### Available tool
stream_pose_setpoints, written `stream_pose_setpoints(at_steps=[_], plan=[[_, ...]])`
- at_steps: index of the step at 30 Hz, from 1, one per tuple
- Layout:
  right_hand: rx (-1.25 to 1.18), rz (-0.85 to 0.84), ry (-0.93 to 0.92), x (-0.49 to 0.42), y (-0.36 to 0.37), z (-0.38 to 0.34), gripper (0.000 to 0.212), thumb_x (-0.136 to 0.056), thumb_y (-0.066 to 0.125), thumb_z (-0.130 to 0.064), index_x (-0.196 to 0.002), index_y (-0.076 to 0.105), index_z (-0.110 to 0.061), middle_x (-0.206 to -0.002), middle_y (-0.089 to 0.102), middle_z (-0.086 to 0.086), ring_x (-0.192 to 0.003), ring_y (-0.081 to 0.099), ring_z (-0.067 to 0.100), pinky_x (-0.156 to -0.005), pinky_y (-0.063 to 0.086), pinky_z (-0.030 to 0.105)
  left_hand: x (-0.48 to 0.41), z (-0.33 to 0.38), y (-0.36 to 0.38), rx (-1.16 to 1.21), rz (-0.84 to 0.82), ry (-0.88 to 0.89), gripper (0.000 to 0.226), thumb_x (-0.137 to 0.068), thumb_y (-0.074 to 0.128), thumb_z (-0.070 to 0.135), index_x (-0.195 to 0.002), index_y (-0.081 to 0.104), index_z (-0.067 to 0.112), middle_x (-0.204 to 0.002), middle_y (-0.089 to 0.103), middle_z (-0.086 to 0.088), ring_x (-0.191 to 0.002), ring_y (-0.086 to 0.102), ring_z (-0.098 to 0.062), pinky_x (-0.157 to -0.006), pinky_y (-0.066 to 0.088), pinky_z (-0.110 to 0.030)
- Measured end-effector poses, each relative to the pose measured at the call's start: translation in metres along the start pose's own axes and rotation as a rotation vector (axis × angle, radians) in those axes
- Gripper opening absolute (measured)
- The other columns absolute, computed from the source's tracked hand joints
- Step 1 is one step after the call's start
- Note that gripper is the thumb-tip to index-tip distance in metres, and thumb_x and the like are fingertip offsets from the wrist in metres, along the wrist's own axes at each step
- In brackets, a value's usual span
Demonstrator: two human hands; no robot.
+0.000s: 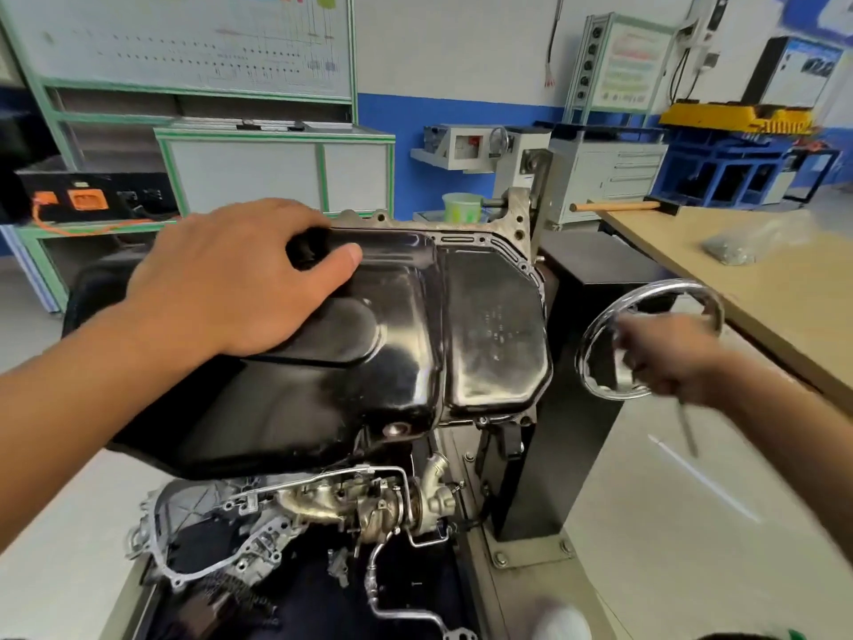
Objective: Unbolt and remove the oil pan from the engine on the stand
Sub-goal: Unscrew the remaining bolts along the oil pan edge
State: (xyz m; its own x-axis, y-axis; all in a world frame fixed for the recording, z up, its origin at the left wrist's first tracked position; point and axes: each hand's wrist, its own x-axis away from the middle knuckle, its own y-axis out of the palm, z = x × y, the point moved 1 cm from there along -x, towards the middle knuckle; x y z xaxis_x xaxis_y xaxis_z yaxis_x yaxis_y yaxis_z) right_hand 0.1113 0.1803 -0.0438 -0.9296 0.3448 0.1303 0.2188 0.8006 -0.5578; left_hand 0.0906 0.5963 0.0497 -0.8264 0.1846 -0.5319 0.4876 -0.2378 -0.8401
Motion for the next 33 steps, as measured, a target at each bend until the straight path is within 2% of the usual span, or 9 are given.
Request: stream_pose_setpoints(at_steps=[3, 8, 11, 15, 18, 23, 26, 30, 33], plan=[[0.471, 0.119, -0.033, 0.012, 0.044, 0.062, 0.045, -0.109, 0.033, -0.027, -0.091, 0.063, 0.001, -0.083, 0.063, 0.023, -0.075, 0.060, 0.034, -0.063, 0.040, 0.034, -0.013, -0.004, -0.005, 0.010, -0.026, -0.023, 0.074, -0.073, 0.018, 0.088, -0.122, 0.057, 0.047, -0.127, 0.065, 0.009, -0.116, 0.058, -0.031, -0.088, 0.045, -0.046], [-0.041, 0.418, 0.145, 0.003, -0.045, 0.097, 0.050, -0.102, 0.048, -0.038, -0.086, 0.065, 0.006, -0.056, 0.048, 0.010, -0.048, 0.041, 0.022, -0.047, 0.031, 0.026, -0.046, -0.009, -0.005, 0.057, -0.123, -0.041, 0.077, -0.067, 0.022, 0.088, -0.116, 0.063, 0.046, -0.130, 0.063, 0.008, -0.119, 0.055, -0.028, -0.091, 0.044, -0.045], [-0.205, 0.507, 0.127, -0.006, -0.073, 0.067, 0.028, -0.099, 0.045, -0.018, -0.086, 0.060, 0.001, -0.059, 0.041, 0.008, -0.045, 0.037, 0.019, -0.045, 0.028, 0.024, -0.053, -0.008, -0.003, 0.073, -0.116, -0.046, 0.071, -0.067, 0.027, 0.085, -0.111, 0.066, 0.046, -0.127, 0.065, 0.007, -0.118, 0.056, -0.028, -0.091, 0.044, -0.045], [-0.405, 0.309, 0.011, 0.000, -0.034, 0.015, 0.023, -0.096, 0.046, -0.019, -0.075, 0.055, -0.014, -0.048, 0.036, -0.001, -0.031, 0.031, 0.007, -0.031, 0.024, 0.018, -0.052, -0.009, -0.005, 0.091, -0.109, -0.055, 0.066, -0.069, 0.031, 0.083, -0.111, 0.066, 0.046, -0.126, 0.065, 0.007, -0.117, 0.056, -0.029, -0.092, 0.043, -0.044], [-0.125, 0.156, -0.006, 0.013, 0.041, 0.044, 0.042, -0.101, 0.049, -0.034, -0.069, 0.055, -0.009, -0.047, 0.043, 0.003, -0.040, 0.038, 0.018, -0.042, 0.030, 0.027, -0.054, -0.008, -0.007, 0.109, -0.126, -0.050, 0.065, -0.069, 0.032, 0.082, -0.110, 0.067, 0.045, -0.127, 0.065, 0.007, -0.117, 0.056, -0.028, -0.095, 0.044, -0.045], [-0.085, 0.444, 0.124, 0.010, -0.016, 0.130, 0.068, -0.097, 0.053, -0.057, -0.077, 0.066, 0.007, -0.044, 0.049, 0.009, -0.043, 0.047, 0.024, -0.049, 0.041, 0.032, -0.061, -0.009, -0.009, 0.135, -0.124, -0.041, 0.063, -0.069, 0.036, 0.079, -0.107, 0.070, 0.041, -0.124, 0.066, 0.008, -0.116, 0.057, -0.026, -0.097, 0.046, -0.045], [-0.100, 0.557, 0.081, -0.021, -0.075, 0.110, 0.055, -0.096, 0.053, -0.050, -0.094, 0.063, 0.004, -0.050, 0.040, 0.008, -0.043, 0.038, 0.018, -0.049, 0.034, 0.023, -0.070, -0.009, -0.011, 0.166, -0.128, -0.058, 0.059, -0.068, 0.040, 0.075, -0.101, 0.072, 0.039, -0.117, 0.068, 0.009, -0.110, 0.059, -0.024, -0.097, 0.048, -0.046], [-0.140, 0.428, -0.016, -0.018, -0.048, 0.043, 0.045, -0.077, 0.055, -0.051, -0.081, 0.066, -0.007, -0.048, 0.044, 0.003, -0.037, 0.037, 0.016, -0.045, 0.032, 0.022, -0.080, -0.011, -0.015, 0.201, -0.136, -0.071, 0.056, -0.066, 0.043, 0.071, -0.096, 0.075, 0.037, -0.110, 0.070, 0.010, -0.105, 0.060, -0.022, -0.096, 0.050, -0.046], [0.129, 0.308, -0.190, 0.012, 0.038, 0.046, 0.057, -0.096, 0.046, -0.052, -0.062, 0.055, -0.007, -0.051, 0.052, 0.008, -0.049, 0.049, 0.026, -0.052, 0.032, 0.029, -0.090, -0.011, -0.016, 0.211, -0.149, -0.061, 0.052, -0.068, 0.046, 0.066, -0.093, 0.077, 0.032, -0.106, 0.072, 0.007, -0.101, 0.061, -0.023, -0.095, 0.050, -0.045]])
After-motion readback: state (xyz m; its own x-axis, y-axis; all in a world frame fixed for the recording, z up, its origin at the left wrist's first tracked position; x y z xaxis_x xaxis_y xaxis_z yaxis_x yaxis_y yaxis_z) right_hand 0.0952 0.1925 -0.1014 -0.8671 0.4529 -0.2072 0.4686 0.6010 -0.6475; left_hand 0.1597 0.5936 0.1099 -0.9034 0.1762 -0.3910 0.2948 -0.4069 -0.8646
